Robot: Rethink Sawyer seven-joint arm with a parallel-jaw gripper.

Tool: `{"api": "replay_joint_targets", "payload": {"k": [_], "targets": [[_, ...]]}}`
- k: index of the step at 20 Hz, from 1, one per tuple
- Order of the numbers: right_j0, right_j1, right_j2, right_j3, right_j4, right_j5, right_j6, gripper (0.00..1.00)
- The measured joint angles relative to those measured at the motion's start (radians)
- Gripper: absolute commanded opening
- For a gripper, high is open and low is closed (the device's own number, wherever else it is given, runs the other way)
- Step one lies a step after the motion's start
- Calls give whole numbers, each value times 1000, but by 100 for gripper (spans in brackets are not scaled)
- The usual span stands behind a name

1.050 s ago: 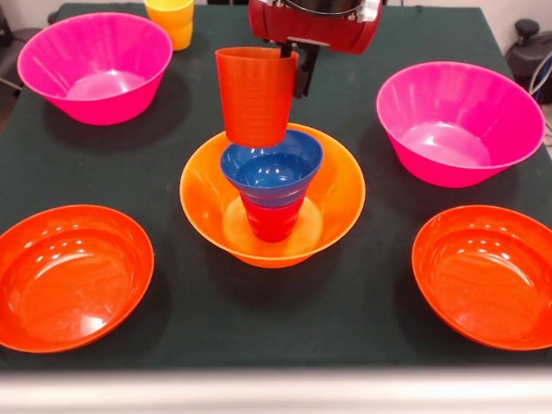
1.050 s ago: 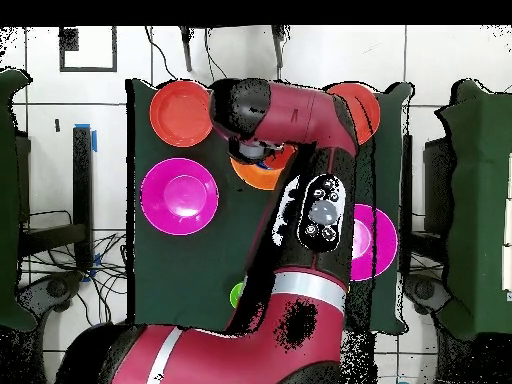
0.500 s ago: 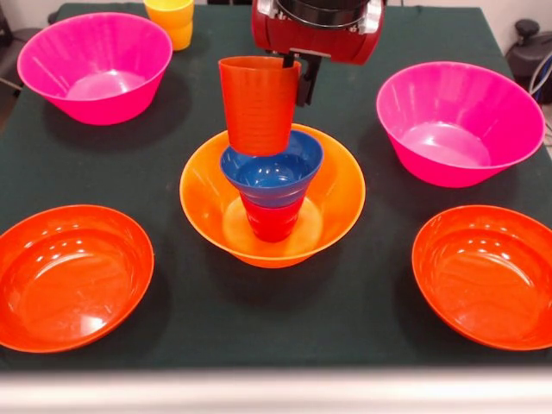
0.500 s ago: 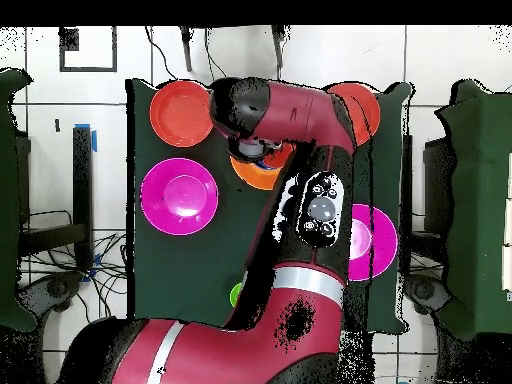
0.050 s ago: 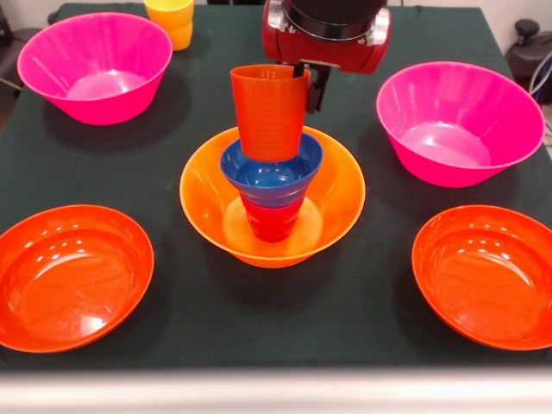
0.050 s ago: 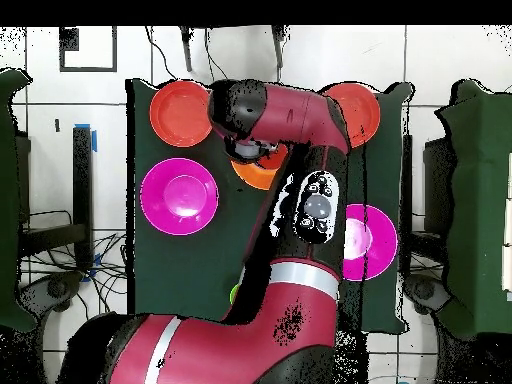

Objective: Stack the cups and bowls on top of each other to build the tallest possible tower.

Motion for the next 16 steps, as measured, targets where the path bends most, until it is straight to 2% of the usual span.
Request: {"api": "replay_joint_targets", "payload": {"k": [16], "targets": [[17,0,-6,0,0,0,0,0]]}}
